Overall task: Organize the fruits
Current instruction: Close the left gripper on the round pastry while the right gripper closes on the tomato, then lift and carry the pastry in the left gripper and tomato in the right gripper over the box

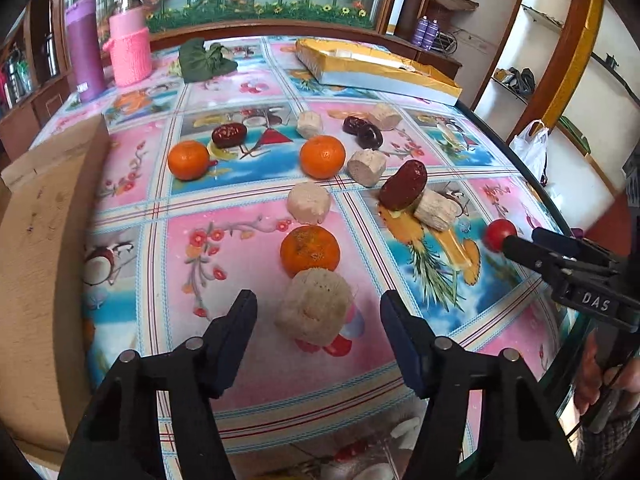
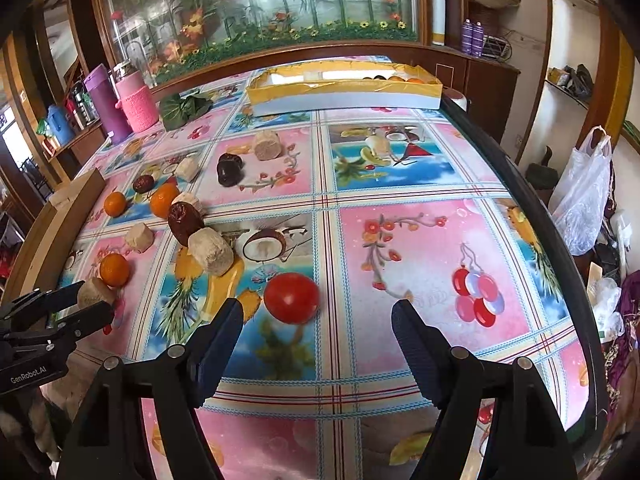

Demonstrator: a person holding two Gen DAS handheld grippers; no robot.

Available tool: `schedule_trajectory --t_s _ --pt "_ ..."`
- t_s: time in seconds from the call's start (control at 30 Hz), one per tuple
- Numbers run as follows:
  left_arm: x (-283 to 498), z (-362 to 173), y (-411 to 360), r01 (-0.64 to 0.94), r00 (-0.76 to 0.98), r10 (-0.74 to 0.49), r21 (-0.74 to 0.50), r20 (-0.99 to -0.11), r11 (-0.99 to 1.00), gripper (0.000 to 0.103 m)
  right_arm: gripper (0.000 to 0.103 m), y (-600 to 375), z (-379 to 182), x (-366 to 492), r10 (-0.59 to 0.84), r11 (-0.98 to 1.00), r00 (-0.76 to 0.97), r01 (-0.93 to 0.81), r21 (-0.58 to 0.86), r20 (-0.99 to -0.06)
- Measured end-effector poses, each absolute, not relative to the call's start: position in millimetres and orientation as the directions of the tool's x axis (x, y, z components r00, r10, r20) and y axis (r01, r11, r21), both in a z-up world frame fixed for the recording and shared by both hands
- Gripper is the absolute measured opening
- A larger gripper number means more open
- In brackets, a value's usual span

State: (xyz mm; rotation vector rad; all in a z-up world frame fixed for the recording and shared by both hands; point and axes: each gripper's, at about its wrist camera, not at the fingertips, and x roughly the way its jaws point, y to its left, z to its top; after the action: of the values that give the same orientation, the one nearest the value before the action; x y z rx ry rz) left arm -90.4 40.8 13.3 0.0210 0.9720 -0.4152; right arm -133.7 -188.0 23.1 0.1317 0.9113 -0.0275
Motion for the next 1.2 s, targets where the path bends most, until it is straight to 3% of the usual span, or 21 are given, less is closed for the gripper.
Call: schedule_trajectory --t_s 0.23,0.3,0.33,0.37,0.43,0.73,1.03,1.2 --pt "-88 12 36 0.352 0.489 -0.311 -0.143 -0.815 0.925 0.063 0.064 -179 10 -116 0.058 0.995 0.559 0.034 0.092 -0.827" --pt "-89 12 33 0.35 0.496 -0.296 -0.124 -0.816 0.928 0.055 0.059 -177 10 -114 0.046 0.997 0.556 0.031 0.076 -0.83" --pt "-89 12 33 0.344 0.505 -0.282 -0.109 -0.816 0.932 0.041 0.053 -177 11 -113 0.041 0.997 0.557 0.033 0.071 -0.83" --pt "-90 12 32 0.343 0.511 -0.274 -0.099 -0.815 0.934 0.036 0.05 -177 11 -113 0.035 0.997 0.557 0.034 0.065 -0.83" --pt "-90 13 33 0.343 0.51 -0.278 -0.104 -0.814 0.934 0.036 0.035 -177 11 -113 0.028 0.998 0.56 0.036 0.058 -0.828" --pt "-113 48 57 0.334 0.556 -0.364 -0.2 -0.747 0.921 0.036 0.035 -167 32 -134 0.068 0.995 0.606 0.019 0.1 -0.793" --pt "-163 128 97 0.379 0.651 -0.48 -0.296 -0.588 0.877 0.036 0.035 -125 94 -172 0.154 0.988 0.702 -0.106 0.112 -0.696" --pt "-169 169 136 0.359 0.688 -0.474 -0.31 -0.549 0.88 0.036 0.035 -99 143 -185 0.232 0.972 0.746 -0.204 0.117 -0.624"
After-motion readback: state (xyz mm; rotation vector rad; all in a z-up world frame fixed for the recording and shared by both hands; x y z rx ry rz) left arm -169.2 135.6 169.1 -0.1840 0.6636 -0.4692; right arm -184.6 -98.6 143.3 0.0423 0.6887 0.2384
